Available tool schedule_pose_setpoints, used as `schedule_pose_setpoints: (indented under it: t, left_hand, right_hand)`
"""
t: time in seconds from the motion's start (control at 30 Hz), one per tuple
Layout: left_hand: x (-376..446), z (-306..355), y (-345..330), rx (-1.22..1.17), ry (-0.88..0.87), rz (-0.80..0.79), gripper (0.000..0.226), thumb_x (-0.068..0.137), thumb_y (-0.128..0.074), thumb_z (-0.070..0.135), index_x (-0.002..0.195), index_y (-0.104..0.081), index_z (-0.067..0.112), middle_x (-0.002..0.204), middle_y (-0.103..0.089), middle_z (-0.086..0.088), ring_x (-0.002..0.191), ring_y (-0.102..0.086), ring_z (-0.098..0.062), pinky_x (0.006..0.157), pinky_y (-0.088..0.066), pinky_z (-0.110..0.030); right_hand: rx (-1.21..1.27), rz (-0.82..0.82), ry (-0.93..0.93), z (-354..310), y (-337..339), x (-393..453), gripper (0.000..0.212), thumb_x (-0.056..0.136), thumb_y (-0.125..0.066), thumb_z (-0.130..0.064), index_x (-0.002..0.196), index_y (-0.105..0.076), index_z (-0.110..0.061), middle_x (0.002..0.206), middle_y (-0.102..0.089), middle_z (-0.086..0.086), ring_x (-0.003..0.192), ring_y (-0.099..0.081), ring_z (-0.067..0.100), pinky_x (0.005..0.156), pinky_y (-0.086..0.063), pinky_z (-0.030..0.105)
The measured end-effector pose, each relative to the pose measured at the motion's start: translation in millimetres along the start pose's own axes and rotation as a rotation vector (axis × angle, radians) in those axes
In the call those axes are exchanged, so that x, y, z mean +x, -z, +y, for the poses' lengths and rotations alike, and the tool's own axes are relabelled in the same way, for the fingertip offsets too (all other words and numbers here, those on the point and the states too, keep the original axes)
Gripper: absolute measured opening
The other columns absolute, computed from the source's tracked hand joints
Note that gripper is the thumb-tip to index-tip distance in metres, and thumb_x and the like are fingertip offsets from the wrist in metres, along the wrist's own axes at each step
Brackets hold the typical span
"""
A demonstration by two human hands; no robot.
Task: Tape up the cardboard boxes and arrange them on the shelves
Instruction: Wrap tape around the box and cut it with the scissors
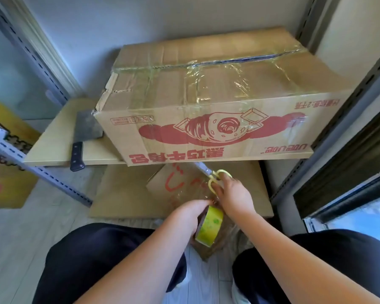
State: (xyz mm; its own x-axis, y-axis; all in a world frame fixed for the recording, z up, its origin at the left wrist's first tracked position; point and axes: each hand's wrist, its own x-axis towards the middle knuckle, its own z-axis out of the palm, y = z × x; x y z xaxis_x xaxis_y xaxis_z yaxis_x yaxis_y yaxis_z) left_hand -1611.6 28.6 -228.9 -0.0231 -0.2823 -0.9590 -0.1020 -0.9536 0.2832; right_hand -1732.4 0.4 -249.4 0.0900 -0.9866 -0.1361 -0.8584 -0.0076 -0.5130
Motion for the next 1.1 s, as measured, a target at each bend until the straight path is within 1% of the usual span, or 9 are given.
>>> schedule_pose_setpoints:
  t: [0.07, 0.2, 0.27, 0.43, 0.63, 0.73, 0.83, 0.93, 1.1]
  left_hand:
    - [-7.3, 15.8, -10.9, 0.044, -0.114, 0.033, 0.031, 0.092, -0.061, 0.042, 0.088, -0.065, 0.011, 0.071, -0.071, -0.008, 0.074, -0.064, -0.024, 0.08, -0.047, -0.032]
    - [-11.9, 24.8, -34.0, 0.528, -0.376, 0.438, 0.067, 0.095, -0.042, 0.059, 0.133, -0.054, 0.006, 0.141, -0.05, -0.016, 0.132, -0.043, -0.032, 0.107, -0.034, -0.035]
    - [-10.5, 19.6, -39.8, 0.795, -0.536, 0.58, 0.067, 0.091, -0.039, 0.066, 0.117, -0.064, 0.009, 0.123, -0.062, -0.016, 0.118, -0.054, -0.034, 0.097, -0.043, -0.038]
    - [-14.5, 13.8, 2.3, 0.746, -0.606, 0.267, 0.041, 0.097, -0.052, 0.047, 0.072, -0.055, 0.014, 0.059, -0.068, -0.002, 0.047, -0.062, -0.011, 0.056, -0.051, -0.025]
    - [5.7, -31.4, 63.2, 1.066, -0.482, 0.594, 0.058, 0.095, -0.047, 0.057, 0.055, -0.044, 0.015, 0.043, -0.057, 0.003, 0.041, -0.056, -0.011, 0.047, -0.037, -0.022]
    - [27.7, -35.8, 61.0, 0.982, -0.503, 0.566, 0.056, 0.094, -0.048, 0.06, 0.059, -0.039, 0.017, 0.051, -0.053, 0.005, 0.045, -0.054, -0.016, 0.042, -0.036, -0.022]
    - [35.5, -38.4, 65.6, 0.961, -0.496, 0.514, 0.053, 0.092, -0.051, 0.059, 0.062, -0.044, 0.015, 0.051, -0.058, 0.002, 0.05, -0.061, -0.019, 0.053, -0.042, -0.024]
    - [31.1, -41.3, 71.0, 0.85, -0.503, 0.353, 0.038, 0.094, -0.054, 0.047, 0.07, -0.051, 0.017, 0.052, -0.059, 0.001, 0.05, -0.058, -0.02, 0.053, -0.04, -0.024]
    - [8.3, -46.0, 90.9, 0.735, -0.574, 0.216, 0.023, 0.097, -0.052, 0.03, 0.089, -0.062, 0.011, 0.066, -0.068, -0.002, 0.051, -0.06, -0.011, 0.049, -0.042, -0.019]
  right_hand:
    - [-0.059, -0.076, -0.024, 14.4, -9.5, 10.7, 0.045, 0.101, -0.039, -0.046, 0.134, -0.042, -0.016, 0.115, -0.064, 0.013, 0.105, -0.06, 0.032, 0.073, -0.045, 0.036]
    - [-0.095, -0.039, -0.162, 42.8, -23.6, 20.2, 0.044, 0.103, -0.035, -0.039, 0.137, -0.032, -0.011, 0.106, -0.064, 0.011, 0.089, -0.064, 0.031, 0.066, -0.048, 0.036]
    - [-0.148, -0.051, -0.136, 46.8, -31.6, 24.0, 0.051, 0.101, -0.04, -0.031, 0.146, -0.023, -0.012, 0.104, -0.062, 0.007, 0.082, -0.064, 0.027, 0.064, -0.05, 0.034]
    - [-0.193, 0.059, -0.084, 53.6, -33.5, 33.2, 0.044, 0.104, -0.028, -0.044, 0.133, -0.036, -0.012, 0.106, -0.063, 0.009, 0.085, -0.064, 0.03, 0.059, -0.04, 0.033]
    - [-0.156, 0.079, -0.083, 57.4, -34.0, 36.9, 0.043, 0.104, -0.027, -0.045, 0.127, -0.042, -0.012, 0.108, -0.065, 0.011, 0.098, -0.059, 0.032, 0.062, -0.039, 0.035]
    - [-0.162, 0.111, -0.101, 45.8, -16.7, 31.8, 0.041, 0.101, -0.041, -0.038, 0.133, -0.041, -0.012, 0.11, -0.066, 0.008, 0.114, -0.05, 0.03, 0.069, -0.044, 0.036]
    - [0.04, 0.131, -0.238, 28.7, 21.8, 13.7, 0.032, 0.097, -0.049, -0.043, 0.115, -0.052, -0.017, 0.085, -0.065, 0.002, 0.079, -0.06, 0.02, 0.054, -0.042, 0.031]
    - [0.312, -0.138, -0.27, 13.7, 41.4, -30.1, 0.035, 0.092, -0.056, -0.047, 0.1, -0.062, -0.013, 0.07, -0.063, 0.003, 0.055, -0.056, 0.017, 0.051, -0.049, 0.032]
    - [0.647, -0.855, -0.643, -21.7, 33.6, -111.1, 0.061, 0.076, -0.055, -0.077, 0.092, -0.056, -0.019, 0.075, -0.051, -0.002, 0.047, -0.032, 0.01, 0.045, -0.032, 0.018]
